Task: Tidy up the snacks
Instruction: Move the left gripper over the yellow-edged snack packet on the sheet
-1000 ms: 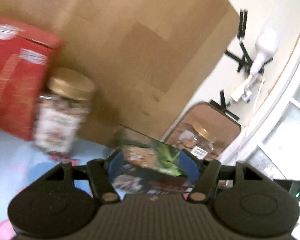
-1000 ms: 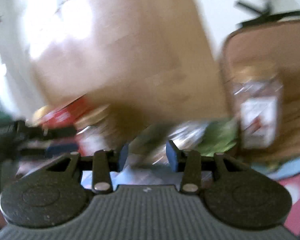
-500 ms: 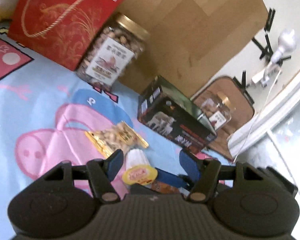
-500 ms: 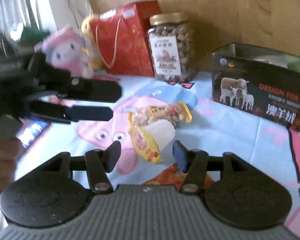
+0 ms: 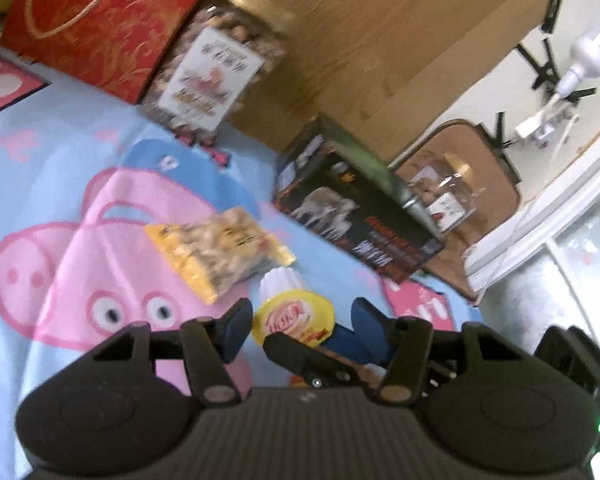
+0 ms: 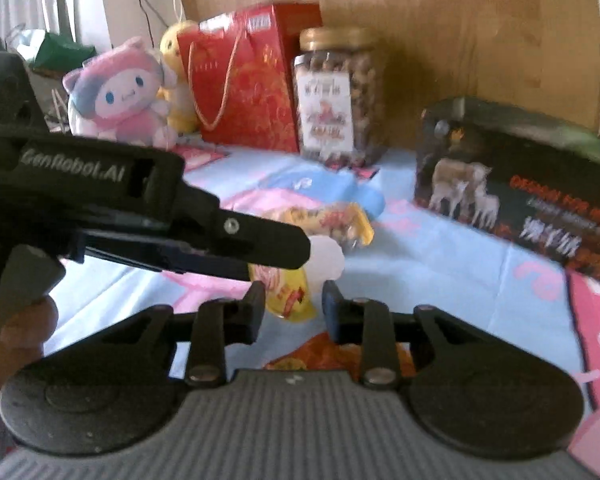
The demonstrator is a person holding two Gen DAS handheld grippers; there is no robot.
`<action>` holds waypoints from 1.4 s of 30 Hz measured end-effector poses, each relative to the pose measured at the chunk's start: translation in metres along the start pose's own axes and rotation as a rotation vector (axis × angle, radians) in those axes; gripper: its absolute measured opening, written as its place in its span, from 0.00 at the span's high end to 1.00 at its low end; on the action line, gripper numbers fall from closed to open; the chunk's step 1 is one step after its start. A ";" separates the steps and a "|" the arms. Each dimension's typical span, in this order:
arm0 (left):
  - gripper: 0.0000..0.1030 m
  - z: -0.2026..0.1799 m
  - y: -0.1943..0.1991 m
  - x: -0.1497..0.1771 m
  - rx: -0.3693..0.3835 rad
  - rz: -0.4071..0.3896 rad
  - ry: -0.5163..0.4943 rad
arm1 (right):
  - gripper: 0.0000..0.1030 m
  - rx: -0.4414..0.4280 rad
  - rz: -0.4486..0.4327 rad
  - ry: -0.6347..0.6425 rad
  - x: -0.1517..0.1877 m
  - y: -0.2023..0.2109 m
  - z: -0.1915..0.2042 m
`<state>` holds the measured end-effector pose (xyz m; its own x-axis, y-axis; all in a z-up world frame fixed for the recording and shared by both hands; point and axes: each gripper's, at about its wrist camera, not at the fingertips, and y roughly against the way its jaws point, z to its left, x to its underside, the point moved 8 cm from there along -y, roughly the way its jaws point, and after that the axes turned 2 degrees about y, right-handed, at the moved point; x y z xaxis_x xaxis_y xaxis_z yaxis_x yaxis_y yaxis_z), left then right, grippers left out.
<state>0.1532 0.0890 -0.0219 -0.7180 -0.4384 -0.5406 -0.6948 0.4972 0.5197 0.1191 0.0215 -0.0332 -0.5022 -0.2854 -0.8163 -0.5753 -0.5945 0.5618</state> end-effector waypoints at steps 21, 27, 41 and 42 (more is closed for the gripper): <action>0.46 -0.126 -0.141 -0.091 0.044 -0.010 -0.145 | 0.73 0.401 -0.303 -0.003 -0.078 0.036 -0.139; 0.46 -0.110 -0.134 -0.094 0.037 -0.018 -0.123 | 0.72 0.531 -0.300 0.037 -0.062 0.038 -0.154; 0.44 0.039 0.024 -0.068 -0.043 -0.158 0.101 | 0.70 -0.118 -0.069 -0.512 -0.028 -0.001 -0.101; 0.44 0.049 0.027 -0.063 -0.049 -0.153 0.126 | 0.70 -0.135 -0.055 -0.531 -0.030 -0.007 -0.098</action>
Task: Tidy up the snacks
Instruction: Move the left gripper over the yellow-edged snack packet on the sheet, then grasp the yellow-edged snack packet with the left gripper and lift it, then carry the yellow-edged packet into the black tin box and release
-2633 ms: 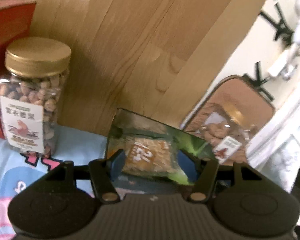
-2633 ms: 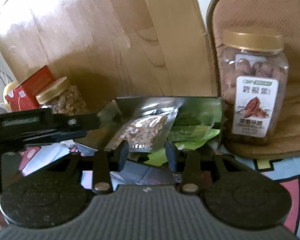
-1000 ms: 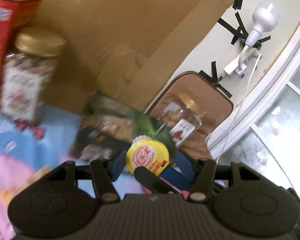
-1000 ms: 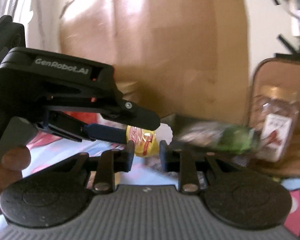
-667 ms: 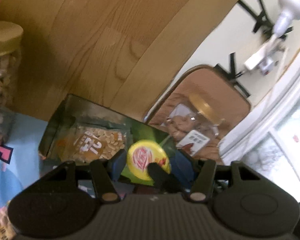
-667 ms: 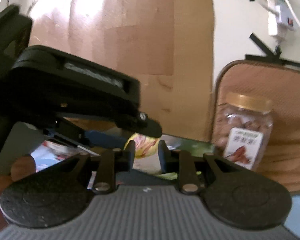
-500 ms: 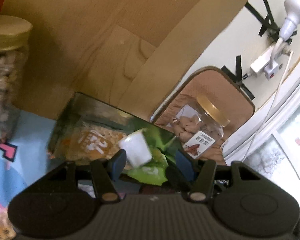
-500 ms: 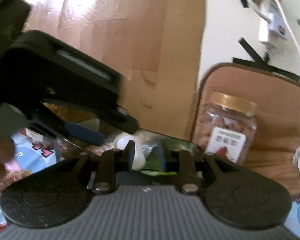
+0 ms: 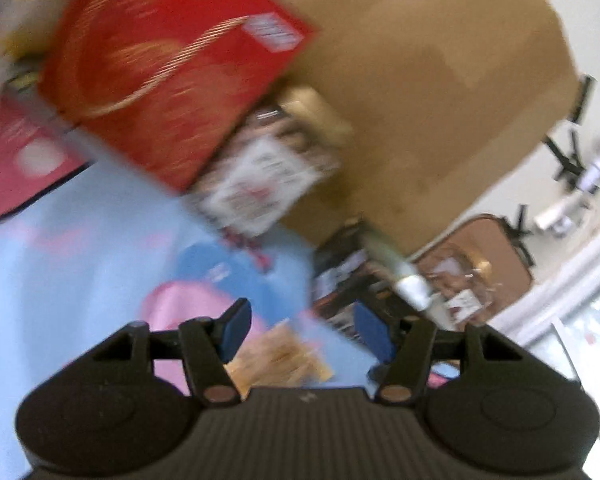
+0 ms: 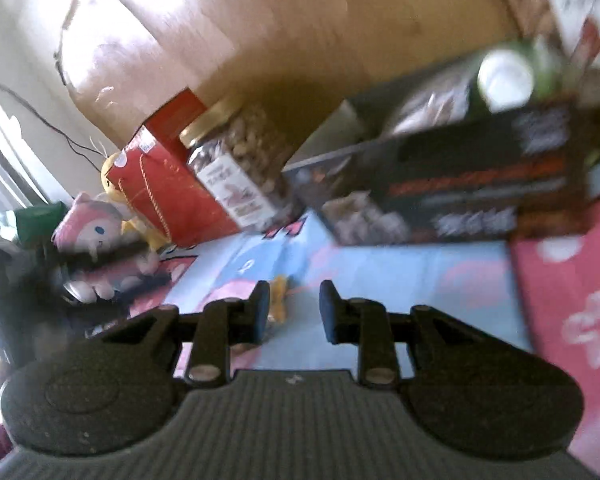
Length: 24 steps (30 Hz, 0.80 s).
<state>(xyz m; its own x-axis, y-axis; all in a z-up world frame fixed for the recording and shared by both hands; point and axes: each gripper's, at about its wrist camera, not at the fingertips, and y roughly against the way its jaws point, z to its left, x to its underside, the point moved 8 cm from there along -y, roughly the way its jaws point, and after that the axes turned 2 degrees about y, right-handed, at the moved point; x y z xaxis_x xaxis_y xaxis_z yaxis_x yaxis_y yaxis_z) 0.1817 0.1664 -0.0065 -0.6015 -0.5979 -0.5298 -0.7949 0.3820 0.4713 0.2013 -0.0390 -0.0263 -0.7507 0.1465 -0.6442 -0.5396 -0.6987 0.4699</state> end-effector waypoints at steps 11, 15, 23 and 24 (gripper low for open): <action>0.42 0.020 -0.026 0.042 0.054 0.107 0.114 | 0.78 -0.049 0.106 -0.160 0.019 -0.048 0.009; 0.61 0.023 -0.027 0.046 0.064 0.120 0.128 | 0.84 -0.029 0.109 -0.105 0.026 -0.035 0.017; 0.63 -0.029 -0.036 0.034 0.110 0.127 0.016 | 0.86 0.003 -0.014 0.007 0.011 0.009 0.022; 0.63 -0.041 -0.041 0.029 0.115 0.128 -0.007 | 0.86 0.012 -0.049 0.025 0.002 0.017 0.023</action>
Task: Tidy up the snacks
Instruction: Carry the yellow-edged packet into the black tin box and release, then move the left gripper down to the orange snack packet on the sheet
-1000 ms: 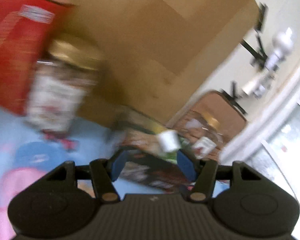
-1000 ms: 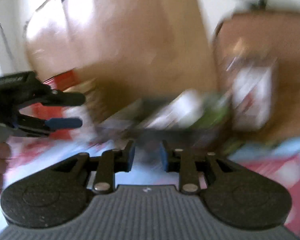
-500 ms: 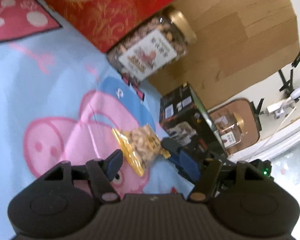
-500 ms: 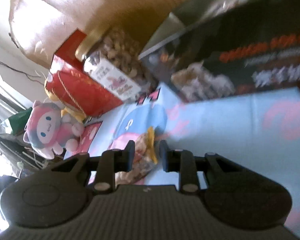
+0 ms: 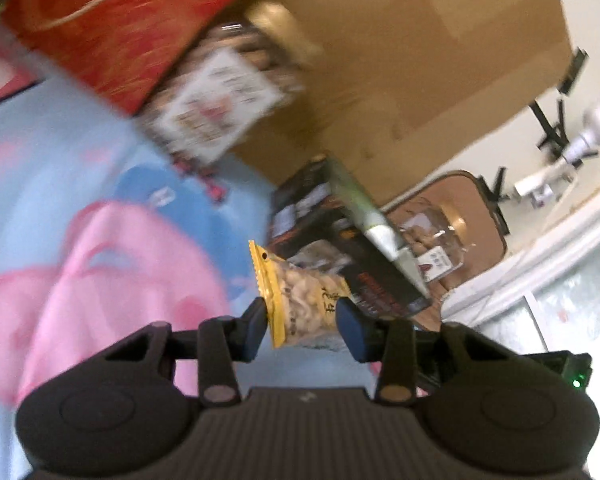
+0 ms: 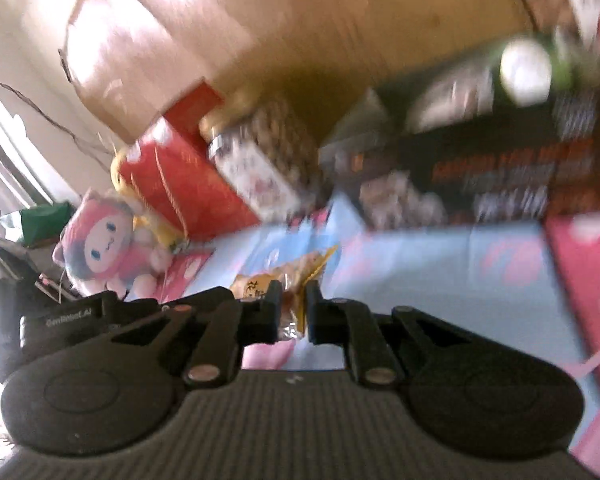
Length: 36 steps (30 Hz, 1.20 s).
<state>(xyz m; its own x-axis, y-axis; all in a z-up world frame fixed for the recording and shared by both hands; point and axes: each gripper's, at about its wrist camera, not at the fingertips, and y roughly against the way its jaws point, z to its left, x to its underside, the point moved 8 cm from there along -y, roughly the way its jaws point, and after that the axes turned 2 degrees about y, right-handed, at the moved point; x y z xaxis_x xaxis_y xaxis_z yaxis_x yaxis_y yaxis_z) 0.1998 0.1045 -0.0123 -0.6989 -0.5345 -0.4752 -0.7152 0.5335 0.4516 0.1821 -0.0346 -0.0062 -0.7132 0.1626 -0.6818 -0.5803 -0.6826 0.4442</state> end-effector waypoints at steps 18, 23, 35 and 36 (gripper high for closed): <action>0.60 -0.106 -0.146 -0.041 -0.074 0.051 -0.210 | 0.74 0.389 -0.334 0.310 -0.067 0.039 -0.083; 0.55 -0.102 -0.129 -0.041 -0.087 0.030 -0.233 | 0.56 0.386 -0.391 0.272 -0.064 0.056 -0.079; 0.51 -0.040 -0.006 0.069 -0.050 0.227 -0.281 | 0.57 -0.011 0.009 -0.172 0.059 0.100 -0.066; 0.51 -0.030 -0.003 0.078 -0.062 0.238 -0.261 | 0.58 -0.012 0.030 -0.197 0.067 0.099 -0.067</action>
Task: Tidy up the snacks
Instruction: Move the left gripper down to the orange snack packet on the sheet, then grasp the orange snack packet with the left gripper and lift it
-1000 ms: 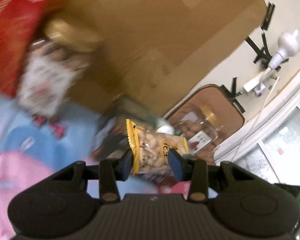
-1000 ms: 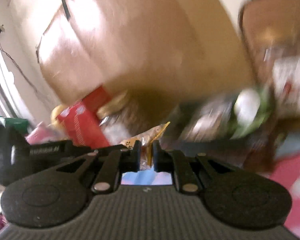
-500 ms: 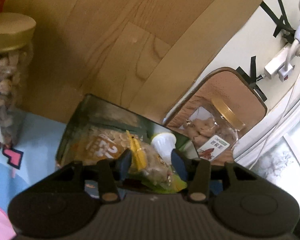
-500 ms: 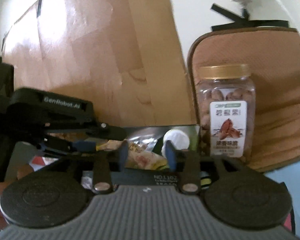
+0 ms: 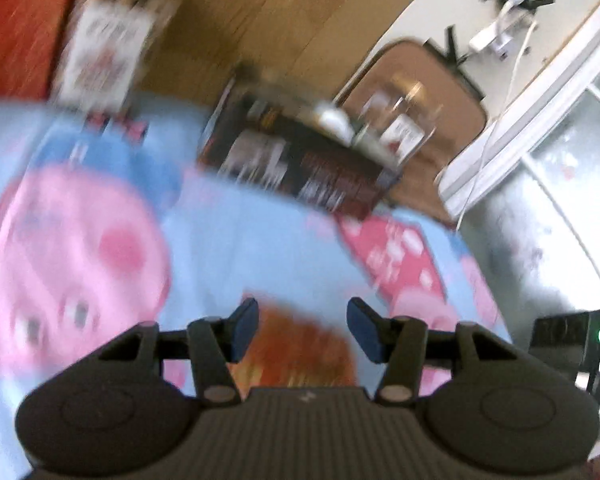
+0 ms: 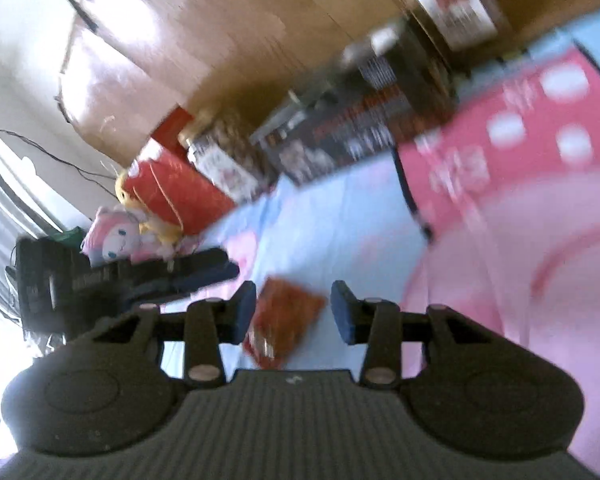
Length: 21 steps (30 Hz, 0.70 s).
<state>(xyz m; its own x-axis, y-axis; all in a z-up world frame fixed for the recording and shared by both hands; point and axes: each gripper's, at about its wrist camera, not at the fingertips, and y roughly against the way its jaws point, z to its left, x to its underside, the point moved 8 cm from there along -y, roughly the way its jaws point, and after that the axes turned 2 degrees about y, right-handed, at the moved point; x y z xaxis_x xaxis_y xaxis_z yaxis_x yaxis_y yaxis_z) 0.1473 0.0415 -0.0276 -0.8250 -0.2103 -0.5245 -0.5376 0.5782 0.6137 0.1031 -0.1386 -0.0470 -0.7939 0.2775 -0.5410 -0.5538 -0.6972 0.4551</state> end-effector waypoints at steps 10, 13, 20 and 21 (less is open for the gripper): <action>0.44 0.022 0.011 0.015 0.018 -0.054 0.100 | 0.85 -0.034 0.062 -0.057 0.021 -0.045 0.023; 0.27 0.023 0.019 0.011 0.030 -0.070 0.137 | 0.88 -0.121 0.072 -0.190 0.018 -0.045 0.015; 0.30 0.001 0.019 -0.008 0.202 -0.062 0.187 | 0.88 -0.294 0.030 -0.383 -0.009 -0.024 0.009; 0.32 -0.006 0.016 -0.012 0.216 -0.059 0.183 | 0.89 -0.306 0.015 -0.379 -0.018 -0.020 0.012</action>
<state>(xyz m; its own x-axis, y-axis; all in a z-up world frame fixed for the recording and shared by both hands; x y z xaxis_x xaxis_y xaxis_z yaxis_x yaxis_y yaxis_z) 0.1476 0.0484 -0.0081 -0.8219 -0.3756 -0.4282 -0.5518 0.7114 0.4352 0.1252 -0.1220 -0.0379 -0.8680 0.4478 -0.2148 -0.4880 -0.8493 0.2014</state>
